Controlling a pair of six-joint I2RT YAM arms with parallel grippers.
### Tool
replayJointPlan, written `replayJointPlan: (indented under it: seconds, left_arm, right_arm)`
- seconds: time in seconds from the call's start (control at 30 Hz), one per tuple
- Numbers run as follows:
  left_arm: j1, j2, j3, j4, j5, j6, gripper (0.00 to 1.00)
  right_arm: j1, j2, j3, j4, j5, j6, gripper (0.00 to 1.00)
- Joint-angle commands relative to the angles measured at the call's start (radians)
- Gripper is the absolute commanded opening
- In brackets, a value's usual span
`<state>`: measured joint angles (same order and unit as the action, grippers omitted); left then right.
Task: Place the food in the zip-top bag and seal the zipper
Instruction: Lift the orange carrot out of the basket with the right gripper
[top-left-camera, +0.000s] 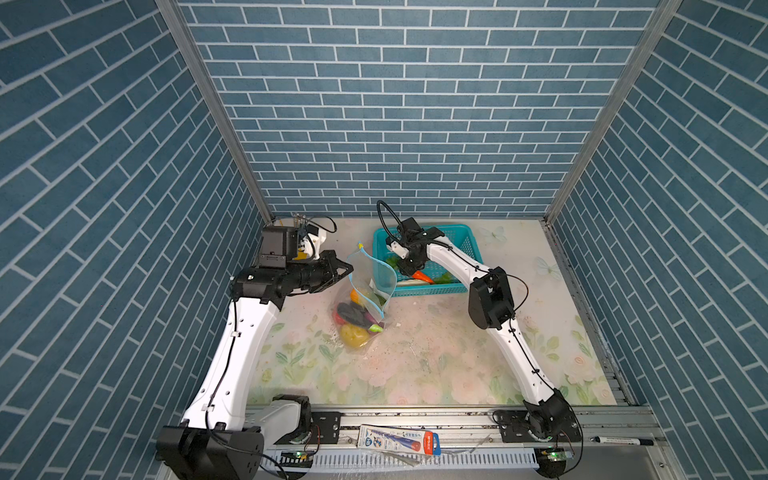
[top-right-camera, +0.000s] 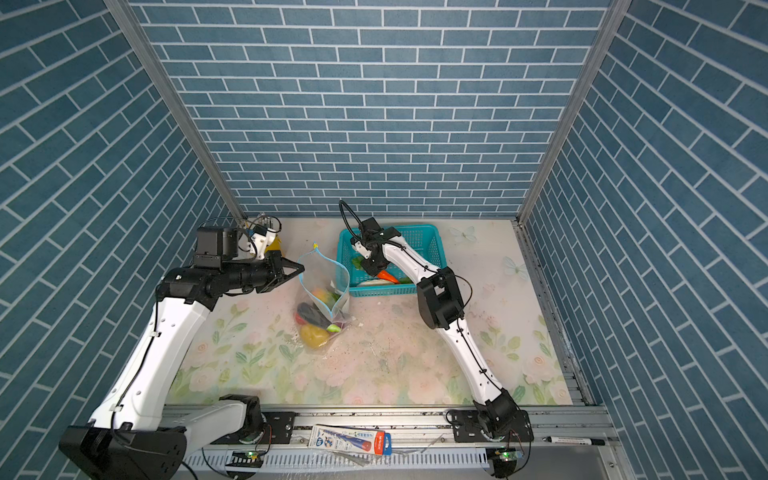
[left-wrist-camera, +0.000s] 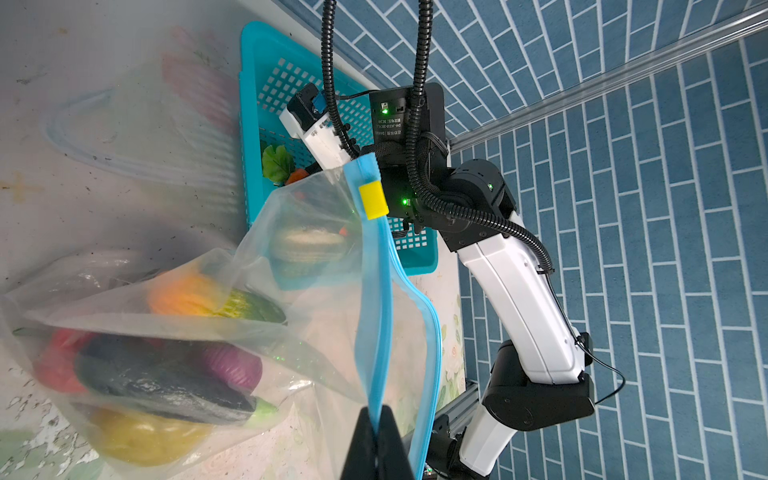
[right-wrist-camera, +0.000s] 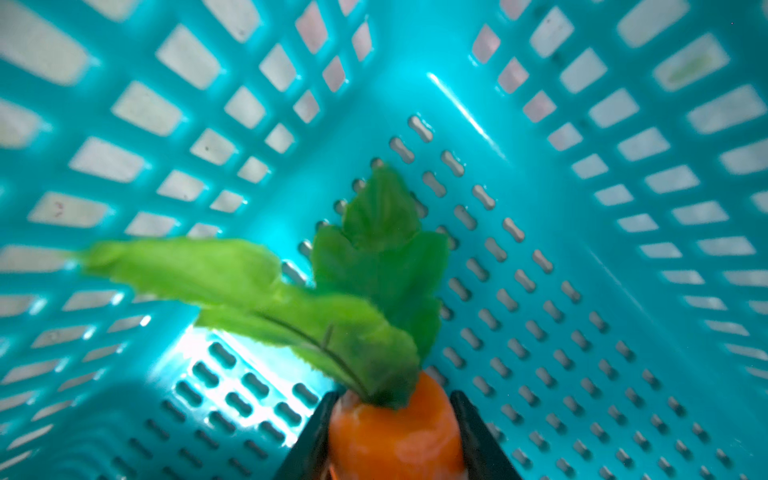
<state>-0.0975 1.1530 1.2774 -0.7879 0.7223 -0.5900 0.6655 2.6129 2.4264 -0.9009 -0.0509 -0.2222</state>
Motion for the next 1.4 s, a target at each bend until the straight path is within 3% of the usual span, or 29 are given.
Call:
replayJointPlan:
  seconds: [0.0,0.27,0.6,0.7,1.1,1.23,1.37]
  left_arm:
    - [0.006,-0.002,-0.014,0.001,-0.003,0.018,0.0]
    - [0.005,0.002,-0.017,0.006,-0.003,0.018,0.0]
    - [0.005,0.001,-0.028,0.027,-0.001,0.006,0.0]
    - [0.005,0.002,-0.029,0.033,-0.002,0.003,0.0]
    - [0.005,0.009,-0.023,0.051,0.005,-0.011,0.0]
    - [0.005,0.02,-0.023,0.065,0.009,-0.02,0.0]
    - [0.006,0.031,-0.023,0.084,0.015,-0.034,0.0]
  right_arm:
    - [-0.002,-0.006,0.013,-0.007,0.037,-0.036,0.38]
    - [-0.003,-0.092,-0.011,0.045,0.144,-0.013,0.28]
    - [-0.013,-0.245,-0.058,0.149,0.159,0.06,0.26]
    - [-0.015,-0.314,-0.112,0.195,0.121,0.116,0.26]
    - [-0.015,-0.747,-0.58,0.619,-0.03,0.392,0.23]
    - [-0.009,-0.865,-0.728,0.788,-0.208,0.48,0.23]
    - [0.024,-0.936,-0.785,0.841,-0.332,0.514,0.23]
